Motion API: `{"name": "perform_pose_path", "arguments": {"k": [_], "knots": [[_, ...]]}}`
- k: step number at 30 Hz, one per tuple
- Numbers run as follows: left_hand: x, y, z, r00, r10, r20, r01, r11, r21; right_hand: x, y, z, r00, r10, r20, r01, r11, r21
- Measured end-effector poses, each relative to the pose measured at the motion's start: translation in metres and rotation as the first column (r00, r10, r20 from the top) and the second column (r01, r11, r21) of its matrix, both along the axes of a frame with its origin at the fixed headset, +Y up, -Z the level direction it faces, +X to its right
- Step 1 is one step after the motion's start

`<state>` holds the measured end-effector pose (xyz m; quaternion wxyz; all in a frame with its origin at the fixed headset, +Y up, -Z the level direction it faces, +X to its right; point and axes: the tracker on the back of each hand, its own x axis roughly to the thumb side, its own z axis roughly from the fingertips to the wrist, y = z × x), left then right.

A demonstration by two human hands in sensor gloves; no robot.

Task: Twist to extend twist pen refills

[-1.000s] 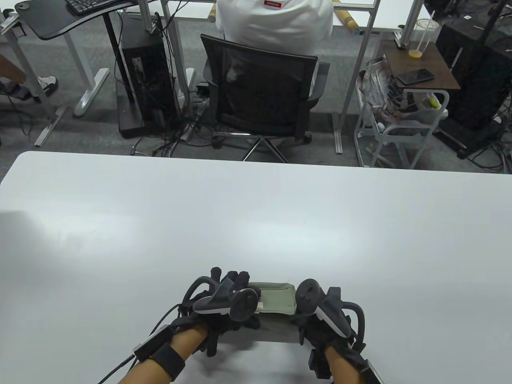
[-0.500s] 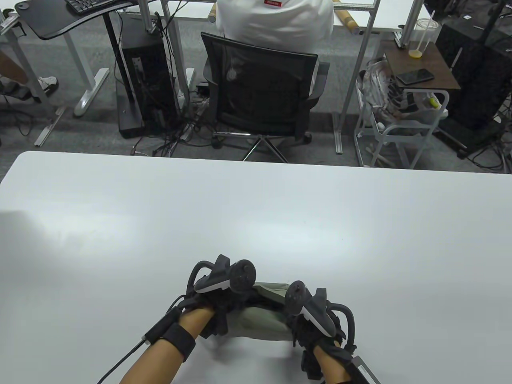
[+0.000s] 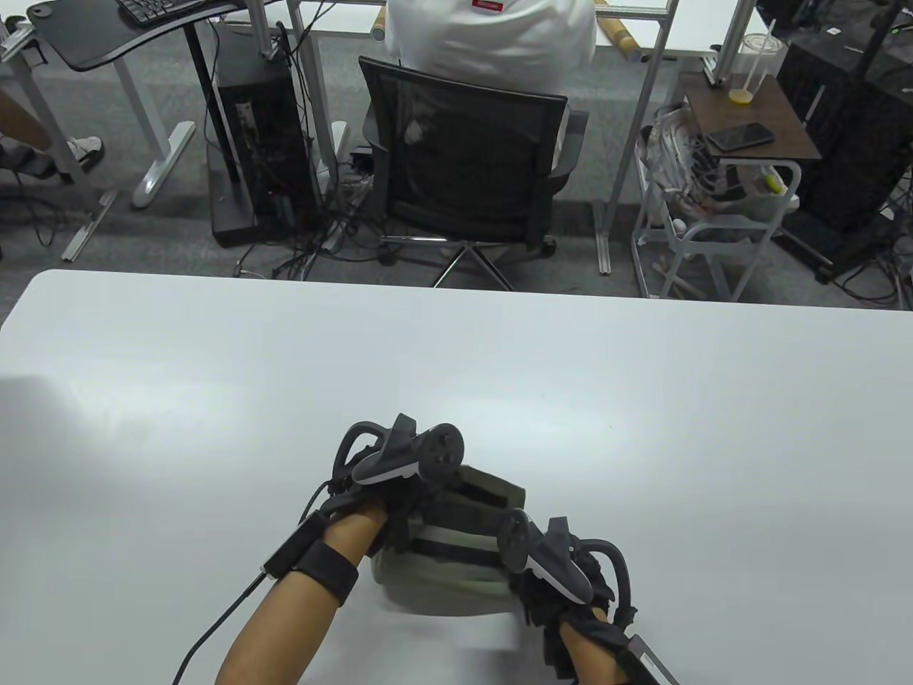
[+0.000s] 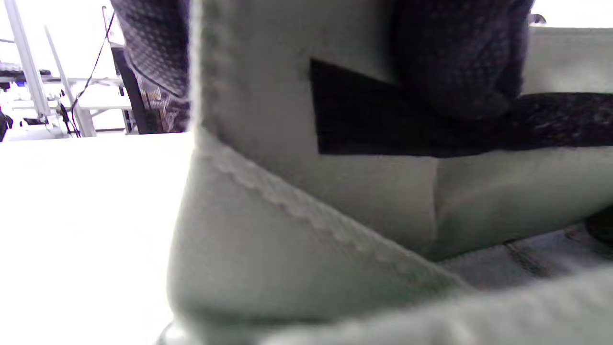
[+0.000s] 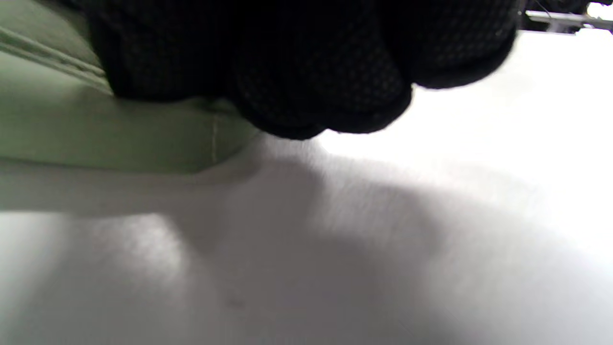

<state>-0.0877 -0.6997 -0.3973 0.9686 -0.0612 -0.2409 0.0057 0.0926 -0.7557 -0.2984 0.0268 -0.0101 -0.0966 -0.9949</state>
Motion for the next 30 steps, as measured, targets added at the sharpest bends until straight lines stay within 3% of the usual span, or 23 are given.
{"name": "perform_pose_path", "arguments": {"k": [2,4,6,7,9,12,14,16,22,27,30], "knots": [[-0.004,-0.001,0.000,0.999,0.046,0.007,-0.046,0.999,-0.023,-0.004,0.024,0.008,0.995,0.071,-0.074,-0.062,0.991,0.118],[-0.007,0.000,0.000,0.998,0.059,0.021,-0.059,0.998,-0.017,-0.008,0.052,0.016,0.989,-0.090,-0.118,0.118,0.959,0.256],[-0.008,0.000,0.000,0.998,0.061,0.020,-0.060,0.998,-0.026,-0.019,0.071,0.015,0.959,-0.233,-0.164,0.270,0.925,0.266],[-0.008,0.001,0.001,0.998,0.064,0.020,-0.064,0.997,-0.031,-0.029,0.074,0.009,0.960,-0.240,-0.145,0.265,0.944,0.197],[-0.012,0.004,0.004,0.998,0.065,0.013,-0.065,0.998,-0.021,-0.044,0.069,-0.005,0.988,-0.131,-0.086,0.137,0.988,0.067],[-0.024,0.011,0.009,0.998,-0.059,-0.017,0.058,0.997,-0.057,-0.056,0.056,-0.017,0.997,-0.015,-0.081,0.018,0.999,0.031],[-0.031,0.012,0.014,0.980,-0.195,-0.028,0.194,0.980,-0.046,-0.059,0.052,-0.014,0.995,-0.048,-0.086,0.053,0.997,0.060],[-0.035,0.011,0.015,0.975,-0.219,-0.036,0.220,0.976,0.007,-0.062,0.053,-0.012,0.991,-0.078,-0.107,0.083,0.996,0.037],[-0.038,0.007,0.013,0.988,-0.079,-0.134,0.086,0.995,0.046,-0.072,0.047,0.000,0.989,-0.013,-0.144,0.011,1.000,-0.010],[-0.036,0.006,0.007,0.981,-0.031,-0.190,0.041,0.998,0.052,-0.087,0.037,0.020,0.936,0.053,-0.347,-0.017,0.994,0.106],[-0.036,0.005,0.005,0.975,0.013,-0.222,-0.007,1.000,0.029,-0.092,0.033,0.028,0.916,0.088,-0.391,-0.021,0.985,0.174]]}}
